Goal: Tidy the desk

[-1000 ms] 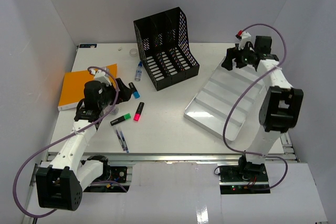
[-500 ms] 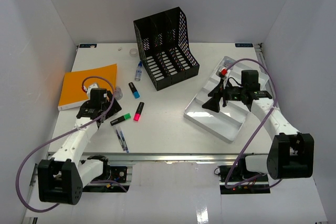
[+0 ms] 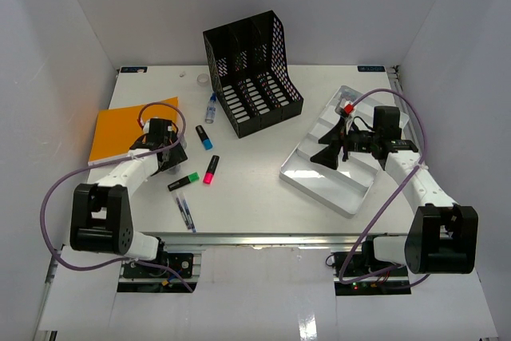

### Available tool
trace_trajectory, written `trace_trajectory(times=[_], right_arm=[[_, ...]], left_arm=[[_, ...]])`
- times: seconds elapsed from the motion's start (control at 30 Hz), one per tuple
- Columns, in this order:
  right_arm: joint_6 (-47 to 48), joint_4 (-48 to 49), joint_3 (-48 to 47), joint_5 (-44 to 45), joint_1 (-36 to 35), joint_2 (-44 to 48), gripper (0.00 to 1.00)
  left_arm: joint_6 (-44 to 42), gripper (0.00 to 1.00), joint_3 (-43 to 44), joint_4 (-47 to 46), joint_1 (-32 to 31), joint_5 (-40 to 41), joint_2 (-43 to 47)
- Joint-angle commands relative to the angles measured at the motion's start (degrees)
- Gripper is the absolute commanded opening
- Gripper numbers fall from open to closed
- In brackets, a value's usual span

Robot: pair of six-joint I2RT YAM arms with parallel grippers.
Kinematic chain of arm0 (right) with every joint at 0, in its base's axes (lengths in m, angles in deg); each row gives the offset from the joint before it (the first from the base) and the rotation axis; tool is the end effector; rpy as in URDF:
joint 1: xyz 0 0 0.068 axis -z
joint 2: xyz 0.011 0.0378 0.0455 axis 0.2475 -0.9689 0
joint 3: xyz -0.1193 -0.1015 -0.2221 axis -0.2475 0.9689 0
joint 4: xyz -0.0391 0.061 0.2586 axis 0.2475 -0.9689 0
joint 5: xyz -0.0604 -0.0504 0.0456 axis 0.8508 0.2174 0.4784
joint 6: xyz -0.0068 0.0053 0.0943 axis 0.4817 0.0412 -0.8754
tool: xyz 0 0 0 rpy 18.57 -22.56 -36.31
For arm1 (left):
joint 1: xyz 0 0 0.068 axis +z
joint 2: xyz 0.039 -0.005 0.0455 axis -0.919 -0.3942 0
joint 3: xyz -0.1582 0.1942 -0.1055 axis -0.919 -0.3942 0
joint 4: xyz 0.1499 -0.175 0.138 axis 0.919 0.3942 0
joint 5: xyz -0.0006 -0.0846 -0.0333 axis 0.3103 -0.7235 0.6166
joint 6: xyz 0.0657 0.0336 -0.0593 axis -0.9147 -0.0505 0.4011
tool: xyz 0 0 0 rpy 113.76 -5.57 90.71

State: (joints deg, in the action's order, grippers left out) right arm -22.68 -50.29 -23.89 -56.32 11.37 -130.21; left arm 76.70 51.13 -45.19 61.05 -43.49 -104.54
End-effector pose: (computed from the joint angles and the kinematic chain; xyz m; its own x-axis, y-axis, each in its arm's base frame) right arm 0.2827 0.0895 0.2423 -0.2870 -0.2059 -0.9356 -0.8964 0.4022 0.1864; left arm 0.2989 -0.0066 0.1432 -0.7411 -0.3840 -0.5508 -0.4440 0.8956 -0.0270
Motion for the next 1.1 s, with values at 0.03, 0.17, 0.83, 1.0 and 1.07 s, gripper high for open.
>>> trace_trajectory(times=[0.03, 0.17, 0.83, 1.0, 1.07], right_arm=[[1.54, 0.95, 0.25, -2.49, 0.59, 0.51, 0.91], [2.49, -0.22, -0.05, -3.14, 0.79, -0.1, 0.91], [59.74, -42.97, -4.35, -20.92, -3.89, -1.85, 0.92], [48.15, -23.03, 0.6, -17.52, -9.7, 3.99, 0.9], [29.65, -0.53, 7.56, -1.05, -15.13, 11.74, 0.9]], left_arm=[[-2.72, 0.76, 2.67, -2.08, 0.02, -1.47, -2.55], [-2.96, 0.67, 2.99, -2.12, 0.02, -1.06, -3.19], [2.0, 0.14, -2.19, -15.1, -6.98, -56.49, 15.68], [13.59, 0.13, -4.22, -28.9, -12.94, -63.04, 12.46], [18.77, 0.13, -4.05, -34.42, -15.12, -63.87, 10.38]])
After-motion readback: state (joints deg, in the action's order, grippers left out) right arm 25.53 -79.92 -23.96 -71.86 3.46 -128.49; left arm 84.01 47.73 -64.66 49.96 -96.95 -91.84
